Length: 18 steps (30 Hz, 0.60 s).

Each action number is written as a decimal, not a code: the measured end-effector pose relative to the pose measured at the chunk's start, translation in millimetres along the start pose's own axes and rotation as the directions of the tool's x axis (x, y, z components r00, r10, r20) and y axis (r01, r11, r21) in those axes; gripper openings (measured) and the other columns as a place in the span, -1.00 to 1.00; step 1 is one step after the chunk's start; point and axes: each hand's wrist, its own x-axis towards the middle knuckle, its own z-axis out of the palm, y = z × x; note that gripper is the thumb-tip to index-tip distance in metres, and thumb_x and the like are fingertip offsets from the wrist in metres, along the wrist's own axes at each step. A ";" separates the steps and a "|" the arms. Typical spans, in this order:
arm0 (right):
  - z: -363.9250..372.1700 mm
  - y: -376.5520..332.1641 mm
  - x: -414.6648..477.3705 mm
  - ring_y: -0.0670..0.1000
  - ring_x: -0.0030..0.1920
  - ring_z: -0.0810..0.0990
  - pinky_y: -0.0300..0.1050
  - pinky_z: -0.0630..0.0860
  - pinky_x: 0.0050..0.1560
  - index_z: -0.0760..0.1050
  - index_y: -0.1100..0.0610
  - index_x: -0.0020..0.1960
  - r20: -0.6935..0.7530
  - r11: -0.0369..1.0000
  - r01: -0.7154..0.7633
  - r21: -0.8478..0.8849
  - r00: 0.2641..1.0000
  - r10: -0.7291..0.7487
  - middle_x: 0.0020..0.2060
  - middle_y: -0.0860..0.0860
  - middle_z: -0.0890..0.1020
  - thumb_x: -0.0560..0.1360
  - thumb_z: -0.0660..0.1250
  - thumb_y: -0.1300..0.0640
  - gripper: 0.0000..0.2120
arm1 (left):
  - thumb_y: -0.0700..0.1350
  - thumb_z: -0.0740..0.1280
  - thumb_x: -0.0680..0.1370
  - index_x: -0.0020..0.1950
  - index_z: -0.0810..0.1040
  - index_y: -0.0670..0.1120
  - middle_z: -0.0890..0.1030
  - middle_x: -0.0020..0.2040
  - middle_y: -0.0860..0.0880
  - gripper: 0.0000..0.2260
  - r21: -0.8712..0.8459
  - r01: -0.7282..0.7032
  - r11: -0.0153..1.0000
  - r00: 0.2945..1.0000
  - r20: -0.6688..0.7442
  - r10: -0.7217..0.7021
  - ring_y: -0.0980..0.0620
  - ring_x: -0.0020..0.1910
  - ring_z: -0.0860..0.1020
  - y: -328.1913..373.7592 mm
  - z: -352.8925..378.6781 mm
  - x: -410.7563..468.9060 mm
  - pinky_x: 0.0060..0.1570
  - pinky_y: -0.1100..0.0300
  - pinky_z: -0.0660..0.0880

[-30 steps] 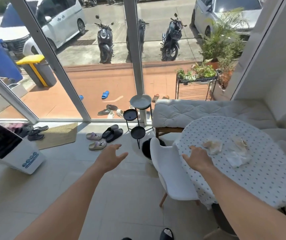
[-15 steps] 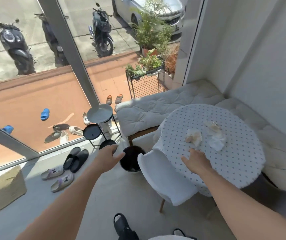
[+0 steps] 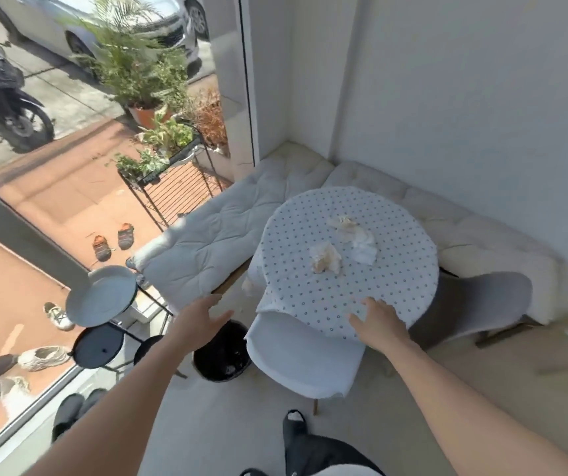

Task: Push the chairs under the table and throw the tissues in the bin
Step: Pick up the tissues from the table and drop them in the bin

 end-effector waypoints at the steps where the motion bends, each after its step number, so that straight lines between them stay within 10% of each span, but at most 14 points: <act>1: -0.4 1.1 0.8 0.15 0.47 0.40 0.19 0.47 0.35 0.28 0.02 0.59 -0.009 1.000 -0.019 0.013 1.000 0.019 0.48 0.08 0.45 0.62 0.22 -0.25 -0.37 | 0.31 0.33 0.57 0.55 0.46 0.04 0.55 0.48 0.03 -0.39 0.003 -0.019 1.000 1.000 0.023 0.019 -0.04 0.43 0.53 6.5 0.7 12.0 0.41 -0.01 0.47; 18: -2.0 11.2 166.7 0.13 0.35 0.50 0.16 0.55 0.25 0.32 0.08 0.55 0.023 0.946 -0.208 0.246 0.978 0.209 0.41 0.09 0.48 0.63 0.21 -0.22 -0.40 | 0.24 0.34 0.60 0.41 0.59 0.10 0.66 0.28 0.17 -0.57 -0.050 -0.125 0.991 0.965 0.227 0.134 0.08 0.27 0.62 109.2 50.6 218.5 0.26 0.13 0.52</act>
